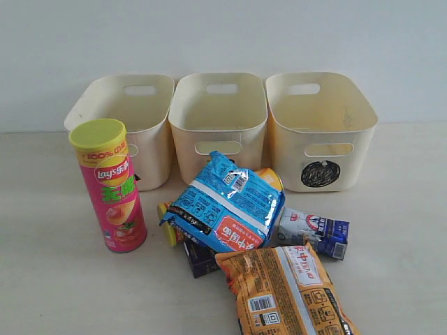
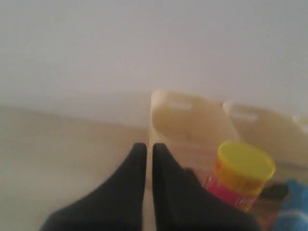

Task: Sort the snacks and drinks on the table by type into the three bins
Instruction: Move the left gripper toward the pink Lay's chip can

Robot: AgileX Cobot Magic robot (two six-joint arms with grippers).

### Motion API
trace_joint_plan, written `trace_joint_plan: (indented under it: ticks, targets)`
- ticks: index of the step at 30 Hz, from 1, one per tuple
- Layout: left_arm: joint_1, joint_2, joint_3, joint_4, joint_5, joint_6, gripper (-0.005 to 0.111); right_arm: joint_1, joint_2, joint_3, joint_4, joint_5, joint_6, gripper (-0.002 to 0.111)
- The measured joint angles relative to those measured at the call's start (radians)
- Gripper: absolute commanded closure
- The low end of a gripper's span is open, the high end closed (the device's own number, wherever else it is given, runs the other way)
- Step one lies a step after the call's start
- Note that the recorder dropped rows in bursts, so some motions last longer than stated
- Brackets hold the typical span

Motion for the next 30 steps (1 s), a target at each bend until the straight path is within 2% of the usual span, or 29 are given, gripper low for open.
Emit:
trace_joint_plan:
  ticks: [1, 2, 3, 4, 5, 6, 7, 8, 9, 11, 13, 16, 20, 22, 25, 30]
  targets:
    - [-0.032, 0.069, -0.007, -0.016, 0.11, 0.046, 0.102, 0.0, 0.0, 0.0, 0.0, 0.0, 0.0, 0.108]
    - [-0.048, 0.1, -0.018, -0.033, 0.154, 0.086, 0.102, 0.0, 0.0, 0.0, 0.0, 0.0, 0.0, 0.108]
    - [-0.081, 0.177, -0.055, -0.108, 0.251, 0.237, 0.102, 0.0, 0.0, 0.0, 0.0, 0.0, 0.0, 0.108]
    - [-0.094, 0.207, -0.076, -0.147, 0.285, 0.331, 0.102, 0.0, 0.0, 0.0, 0.0, 0.0, 0.0, 0.108]
    - [-0.122, 0.275, -0.131, -0.256, 0.344, 0.517, 0.102, 0.0, 0.0, 0.0, 0.0, 0.0, 0.0, 0.108]
    - [-0.129, 0.305, -0.15, -0.307, 0.355, 0.582, 0.102, 0.0, 0.0, 0.0, 0.0, 0.0, 0.0, 0.108]
    - [-0.141, 0.344, -0.185, -0.457, 0.367, 0.739, 0.102, 0.0, 0.0, 0.0, 0.0, 0.0, 0.0, 0.108]
    - [-0.14, 0.366, -0.2, -0.588, 0.366, 0.849, 0.102, 0.0, 0.0, 0.0, 0.0, 0.0, 0.0, 0.108]
    - [-0.141, 0.389, -0.207, -0.79, 0.369, 1.079, 0.102, 0.0, 0.0, 0.0, 0.0, 0.0, 0.0, 0.108]
    - [-0.143, 0.407, -0.207, -1.053, 0.37, 1.31, 0.102, 0.0, 0.0, 0.0, 0.0, 0.0, 0.0, 0.108]
    - [-0.147, 0.418, -0.173, -1.409, 0.288, 1.561, 0.102, 0.0, 0.0, 0.0, 0.0, 0.0, 0.0, 0.108]
    - [-0.147, 0.423, -0.12, -1.691, 0.135, 1.771, 0.102, 0.0, 0.0, 0.0, 0.0, 0.0, 0.0, 0.108]
    - [-0.147, 0.459, -0.063, -1.982, -0.029, 1.987, 0.102, 0.0, 0.0, 0.0, 0.0, 0.0, 0.0, 0.108]
    - [-0.147, 0.505, -0.057, -2.112, -0.021, 2.053, 0.102, 0.0, 0.0, 0.0, 0.0, 0.0, 0.0, 0.108]
    - [-0.147, 0.528, -0.057, -2.208, -0.044, 2.014, 0.102, 0.0, 0.0, 0.0, 0.0, 0.0, 0.0, 0.108]
    - [-0.147, 0.548, -0.057, -2.242, -0.154, 1.838, 0.102, 0.0, 0.0, 0.0, 0.0, 0.0, 0.0, 0.108]
